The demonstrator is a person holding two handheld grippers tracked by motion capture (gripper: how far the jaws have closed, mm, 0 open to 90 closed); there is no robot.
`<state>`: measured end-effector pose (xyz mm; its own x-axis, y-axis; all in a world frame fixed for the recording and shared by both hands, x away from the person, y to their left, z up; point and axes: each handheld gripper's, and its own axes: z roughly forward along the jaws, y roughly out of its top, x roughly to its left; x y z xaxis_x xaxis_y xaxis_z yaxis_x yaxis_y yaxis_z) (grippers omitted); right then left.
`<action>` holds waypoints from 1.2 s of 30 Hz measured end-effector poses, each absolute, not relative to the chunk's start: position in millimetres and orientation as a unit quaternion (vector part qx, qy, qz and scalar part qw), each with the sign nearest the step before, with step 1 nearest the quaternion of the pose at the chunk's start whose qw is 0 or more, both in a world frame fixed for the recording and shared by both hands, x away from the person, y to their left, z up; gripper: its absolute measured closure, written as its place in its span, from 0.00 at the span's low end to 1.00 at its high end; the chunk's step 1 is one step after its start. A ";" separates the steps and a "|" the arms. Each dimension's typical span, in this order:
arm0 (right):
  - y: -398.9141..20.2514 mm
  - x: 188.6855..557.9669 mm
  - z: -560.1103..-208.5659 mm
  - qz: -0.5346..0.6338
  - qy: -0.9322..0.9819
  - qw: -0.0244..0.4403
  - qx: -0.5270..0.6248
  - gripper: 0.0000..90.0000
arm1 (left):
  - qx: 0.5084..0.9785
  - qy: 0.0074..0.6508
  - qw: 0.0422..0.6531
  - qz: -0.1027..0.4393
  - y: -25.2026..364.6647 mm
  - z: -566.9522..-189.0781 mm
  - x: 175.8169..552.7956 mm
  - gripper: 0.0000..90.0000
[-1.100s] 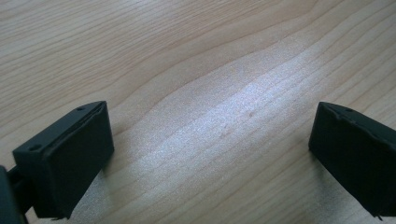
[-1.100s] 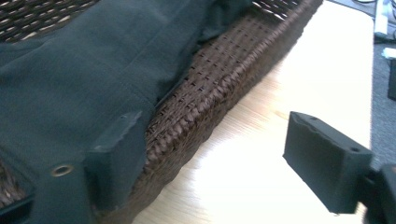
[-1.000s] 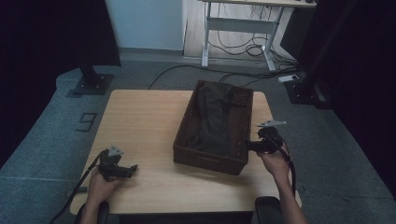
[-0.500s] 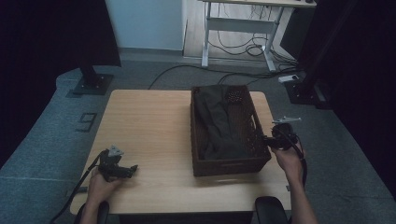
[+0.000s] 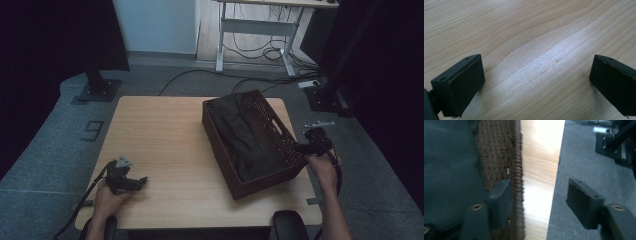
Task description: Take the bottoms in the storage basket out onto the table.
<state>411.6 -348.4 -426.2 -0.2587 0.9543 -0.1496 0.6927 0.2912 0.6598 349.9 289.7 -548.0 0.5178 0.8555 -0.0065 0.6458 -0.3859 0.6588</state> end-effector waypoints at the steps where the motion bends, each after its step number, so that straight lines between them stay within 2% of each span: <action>1: -345.7 407.7 -423.6 0.253 0.756 0.269 0.541 0.34 | 0.815 0.461 0.308 0.170 289.7 -548.0 349.9 0.00; 7: -320.9 383.4 -414.9 0.310 0.777 0.232 0.497 0.15 | 0.815 0.460 0.308 0.170 289.6 -548.0 349.6 0.00; 13: -314.2 372.9 -434.0 0.310 0.795 0.199 0.482 0.09 | 0.815 0.459 0.308 0.170 289.5 -548.0 349.6 0.00; 17: -319.2 371.0 -446.5 0.293 0.801 0.196 0.485 0.12 | 0.816 0.459 0.309 0.169 289.4 -548.1 349.5 0.00; 19: -318.7 367.5 -447.6 0.286 0.803 0.210 0.479 0.14 | 0.816 0.459 0.309 0.169 289.4 -548.1 349.5 0.00; 26: -319.4 355.8 -446.9 0.294 0.779 0.216 0.510 0.16 | 0.816 0.458 0.309 0.168 289.3 -548.1 349.1 0.00; 36: -332.7 332.3 -444.7 0.305 0.766 0.202 0.528 0.17 | 0.817 0.457 0.310 0.169 289.2 -548.2 348.9 0.00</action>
